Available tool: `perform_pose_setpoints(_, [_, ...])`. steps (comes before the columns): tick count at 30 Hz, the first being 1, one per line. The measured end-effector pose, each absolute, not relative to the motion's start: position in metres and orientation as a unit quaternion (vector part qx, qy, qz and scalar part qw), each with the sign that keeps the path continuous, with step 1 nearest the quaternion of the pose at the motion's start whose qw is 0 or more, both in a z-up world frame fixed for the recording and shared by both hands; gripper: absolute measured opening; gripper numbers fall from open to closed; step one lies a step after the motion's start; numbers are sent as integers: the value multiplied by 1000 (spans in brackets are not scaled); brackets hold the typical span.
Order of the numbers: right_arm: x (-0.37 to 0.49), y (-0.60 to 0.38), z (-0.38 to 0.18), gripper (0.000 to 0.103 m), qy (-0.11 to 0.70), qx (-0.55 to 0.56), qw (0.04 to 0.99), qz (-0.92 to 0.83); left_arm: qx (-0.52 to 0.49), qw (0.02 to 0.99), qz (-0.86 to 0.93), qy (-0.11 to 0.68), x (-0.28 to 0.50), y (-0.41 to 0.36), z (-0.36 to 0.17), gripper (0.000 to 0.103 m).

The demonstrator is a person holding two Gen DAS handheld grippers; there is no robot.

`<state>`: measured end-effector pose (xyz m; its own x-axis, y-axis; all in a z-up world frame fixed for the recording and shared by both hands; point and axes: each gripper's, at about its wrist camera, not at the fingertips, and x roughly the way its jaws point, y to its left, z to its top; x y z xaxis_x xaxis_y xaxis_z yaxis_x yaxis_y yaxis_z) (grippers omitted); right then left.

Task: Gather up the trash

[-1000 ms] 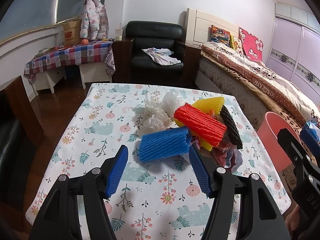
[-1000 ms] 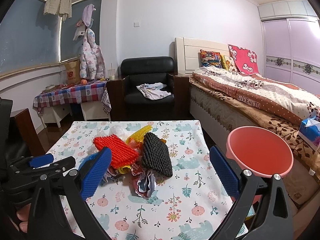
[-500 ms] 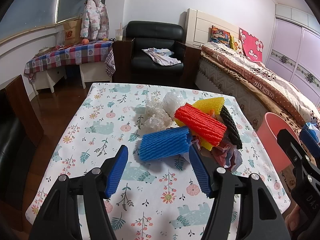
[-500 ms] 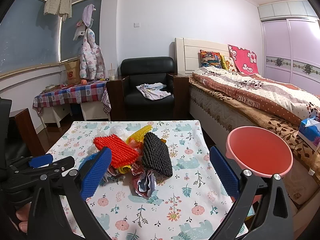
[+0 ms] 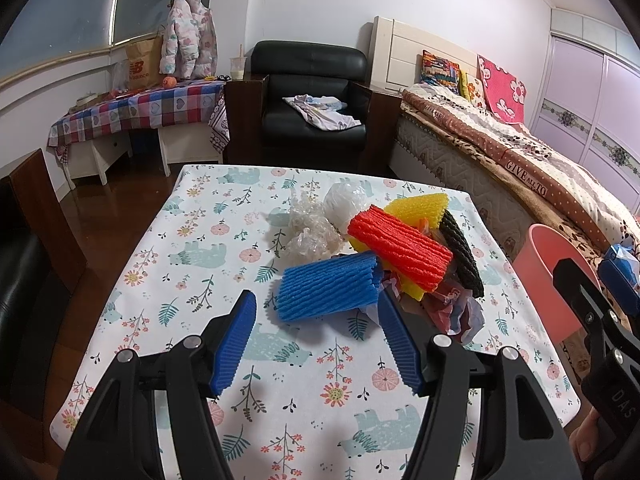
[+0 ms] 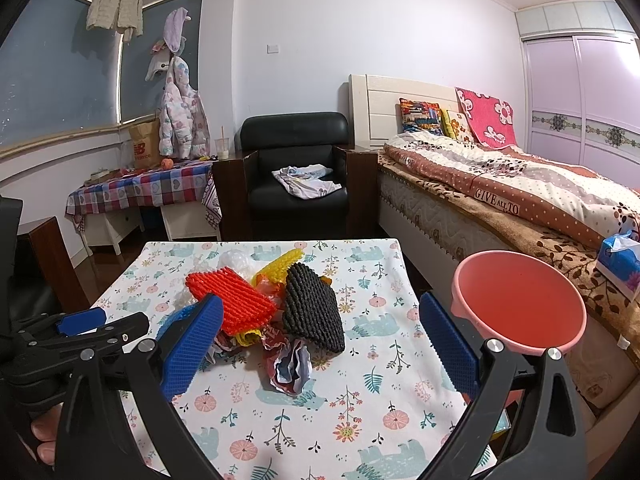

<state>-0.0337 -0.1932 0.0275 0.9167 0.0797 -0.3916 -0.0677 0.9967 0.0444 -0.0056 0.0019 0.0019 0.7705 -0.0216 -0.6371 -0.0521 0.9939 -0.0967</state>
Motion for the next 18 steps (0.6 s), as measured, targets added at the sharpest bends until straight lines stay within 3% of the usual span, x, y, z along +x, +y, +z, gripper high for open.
perform_pose_setpoints(18, [-33, -193, 22, 99, 210, 17, 977, 42, -55, 940, -2, 336, -9, 3, 4, 63])
